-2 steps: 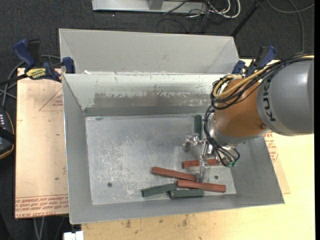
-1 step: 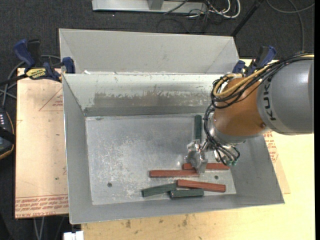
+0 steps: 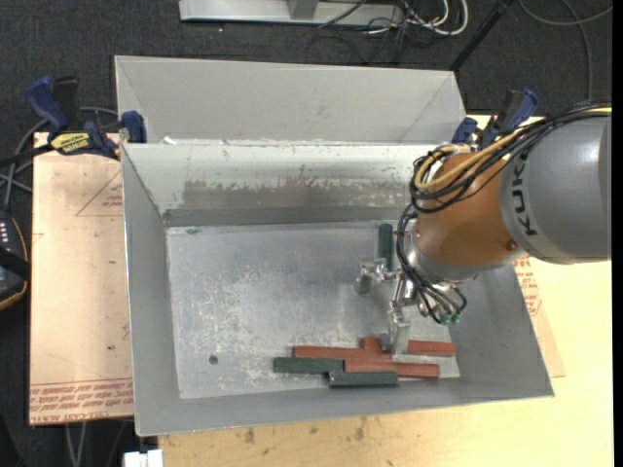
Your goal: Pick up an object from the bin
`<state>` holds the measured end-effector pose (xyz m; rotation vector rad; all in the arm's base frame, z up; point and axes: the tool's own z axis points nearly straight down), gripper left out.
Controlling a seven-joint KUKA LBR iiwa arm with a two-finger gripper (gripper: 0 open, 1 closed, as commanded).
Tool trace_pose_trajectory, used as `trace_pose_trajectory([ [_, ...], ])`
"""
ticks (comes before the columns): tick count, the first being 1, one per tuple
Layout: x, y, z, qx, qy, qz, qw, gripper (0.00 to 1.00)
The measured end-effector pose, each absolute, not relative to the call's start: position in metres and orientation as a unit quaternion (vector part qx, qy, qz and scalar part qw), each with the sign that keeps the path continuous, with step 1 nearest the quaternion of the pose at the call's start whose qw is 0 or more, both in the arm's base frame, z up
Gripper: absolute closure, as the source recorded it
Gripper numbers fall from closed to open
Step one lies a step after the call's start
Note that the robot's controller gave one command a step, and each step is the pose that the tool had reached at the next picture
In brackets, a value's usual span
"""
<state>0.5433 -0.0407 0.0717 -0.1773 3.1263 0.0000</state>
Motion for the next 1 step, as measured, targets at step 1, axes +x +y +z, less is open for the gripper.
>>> trace_pose_trajectory([
  [1,0.4999,0.0275,0.1375,-0.111,0.994,0.002,0.002,0.00],
])
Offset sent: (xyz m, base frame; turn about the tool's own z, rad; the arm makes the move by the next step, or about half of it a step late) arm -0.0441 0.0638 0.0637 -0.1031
